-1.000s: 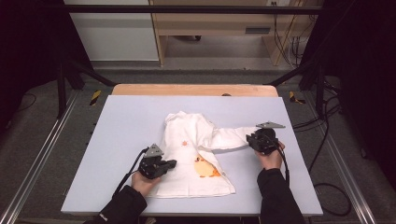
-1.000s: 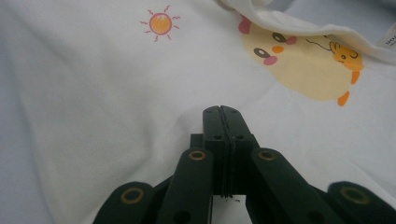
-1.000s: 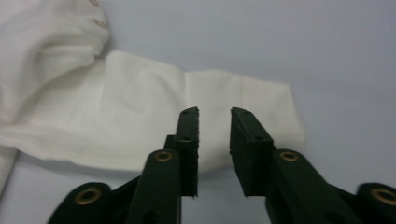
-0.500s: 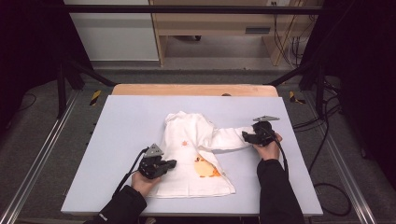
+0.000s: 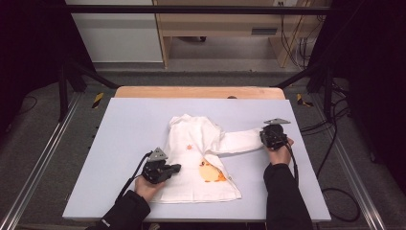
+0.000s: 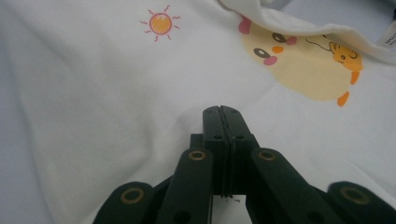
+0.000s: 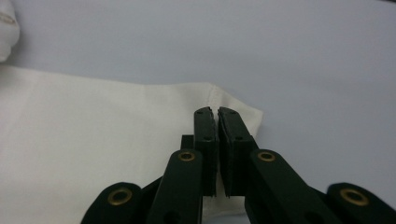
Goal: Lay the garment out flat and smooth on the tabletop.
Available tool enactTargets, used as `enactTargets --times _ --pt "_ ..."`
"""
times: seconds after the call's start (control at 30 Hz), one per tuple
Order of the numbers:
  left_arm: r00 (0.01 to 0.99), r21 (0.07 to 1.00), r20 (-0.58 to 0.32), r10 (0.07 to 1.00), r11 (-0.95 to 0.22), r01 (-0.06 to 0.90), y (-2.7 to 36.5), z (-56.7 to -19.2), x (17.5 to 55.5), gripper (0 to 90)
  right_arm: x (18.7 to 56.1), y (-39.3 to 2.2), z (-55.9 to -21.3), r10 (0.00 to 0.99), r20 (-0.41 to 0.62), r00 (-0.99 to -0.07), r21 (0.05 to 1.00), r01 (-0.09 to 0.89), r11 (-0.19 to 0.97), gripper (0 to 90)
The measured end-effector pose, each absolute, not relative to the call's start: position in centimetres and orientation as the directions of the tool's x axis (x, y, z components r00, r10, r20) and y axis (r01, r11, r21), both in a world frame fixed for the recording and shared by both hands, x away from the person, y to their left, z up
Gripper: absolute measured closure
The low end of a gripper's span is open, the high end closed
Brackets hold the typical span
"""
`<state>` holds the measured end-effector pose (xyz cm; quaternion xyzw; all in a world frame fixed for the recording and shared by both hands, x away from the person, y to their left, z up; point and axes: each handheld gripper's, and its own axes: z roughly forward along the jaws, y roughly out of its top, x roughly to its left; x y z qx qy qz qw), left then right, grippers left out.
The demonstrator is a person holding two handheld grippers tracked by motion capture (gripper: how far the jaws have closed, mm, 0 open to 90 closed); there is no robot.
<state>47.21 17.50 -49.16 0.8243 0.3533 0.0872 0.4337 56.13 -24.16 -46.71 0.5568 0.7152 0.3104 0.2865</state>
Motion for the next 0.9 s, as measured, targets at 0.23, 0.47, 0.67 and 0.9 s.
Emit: enactTargets --times 0.23,0.47,0.67,0.9 --pt "0.735 0.777 -0.163 0.658 -0.374 0.507 17.5 -49.2 47.2 89.3 55.0 -28.5 -44.7 0.991 -0.096 -0.089 0.801 0.584 0.131 86.3" --pt "0.735 0.777 -0.162 0.658 -0.374 0.507 17.5 -49.2 47.2 89.3 53.5 -31.9 -43.6 0.995 -0.103 -0.012 0.825 0.558 0.093 85.8" --pt "0.735 0.777 -0.163 0.658 -0.374 0.507 17.5 -49.2 47.2 89.3 53.7 -31.8 -44.1 0.993 -0.115 -0.017 0.788 0.607 0.102 78.1" --pt "0.733 0.776 -0.169 0.659 -0.369 0.511 17.6 -49.2 47.3 89.2 53.3 -31.2 -43.4 0.996 -0.058 -0.068 0.82 0.566 0.086 48.1"
